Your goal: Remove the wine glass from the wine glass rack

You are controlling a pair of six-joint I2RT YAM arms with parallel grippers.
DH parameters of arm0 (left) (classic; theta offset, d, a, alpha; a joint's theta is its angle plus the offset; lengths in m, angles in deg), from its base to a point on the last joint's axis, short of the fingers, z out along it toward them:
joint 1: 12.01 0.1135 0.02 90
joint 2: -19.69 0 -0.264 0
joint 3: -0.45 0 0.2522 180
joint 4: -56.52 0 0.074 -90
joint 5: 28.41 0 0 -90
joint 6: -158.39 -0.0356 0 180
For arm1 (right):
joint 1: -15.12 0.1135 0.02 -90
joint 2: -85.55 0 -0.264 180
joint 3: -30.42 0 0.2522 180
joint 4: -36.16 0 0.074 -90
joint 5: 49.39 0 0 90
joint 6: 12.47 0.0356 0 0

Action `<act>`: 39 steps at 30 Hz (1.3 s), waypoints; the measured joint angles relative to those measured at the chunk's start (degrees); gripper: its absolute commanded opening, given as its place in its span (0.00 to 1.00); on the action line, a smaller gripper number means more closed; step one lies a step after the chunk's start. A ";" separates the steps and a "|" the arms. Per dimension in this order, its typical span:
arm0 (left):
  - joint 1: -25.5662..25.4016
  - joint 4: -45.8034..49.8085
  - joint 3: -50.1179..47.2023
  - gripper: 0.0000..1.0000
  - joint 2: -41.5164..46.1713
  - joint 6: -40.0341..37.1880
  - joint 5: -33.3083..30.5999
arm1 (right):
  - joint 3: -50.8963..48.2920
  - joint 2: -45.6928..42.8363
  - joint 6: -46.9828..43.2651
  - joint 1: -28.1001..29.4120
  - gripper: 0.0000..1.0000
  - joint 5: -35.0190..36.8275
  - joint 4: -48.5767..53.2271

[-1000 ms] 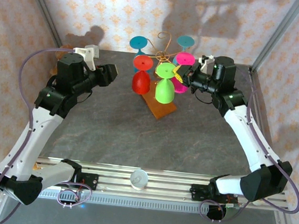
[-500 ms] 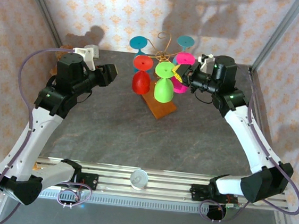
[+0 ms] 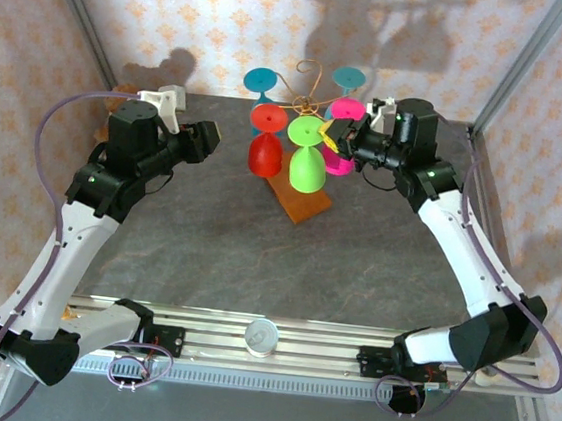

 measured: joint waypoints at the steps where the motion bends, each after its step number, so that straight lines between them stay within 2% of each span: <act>1: 0.00 0.00 -0.07 0.46 0.00 0.00 0.00 | 0.17 0.28 -0.13 0.09 0.00 0.02 0.35; 23: 0.00 -2.14 -0.57 0.45 -0.02 1.03 0.00 | 5.90 3.96 -2.67 1.95 0.00 4.15 3.69; 39: 0.00 -2.56 -1.11 0.45 -0.02 1.62 0.00 | 5.44 3.85 2.73 1.97 0.00 8.50 2.25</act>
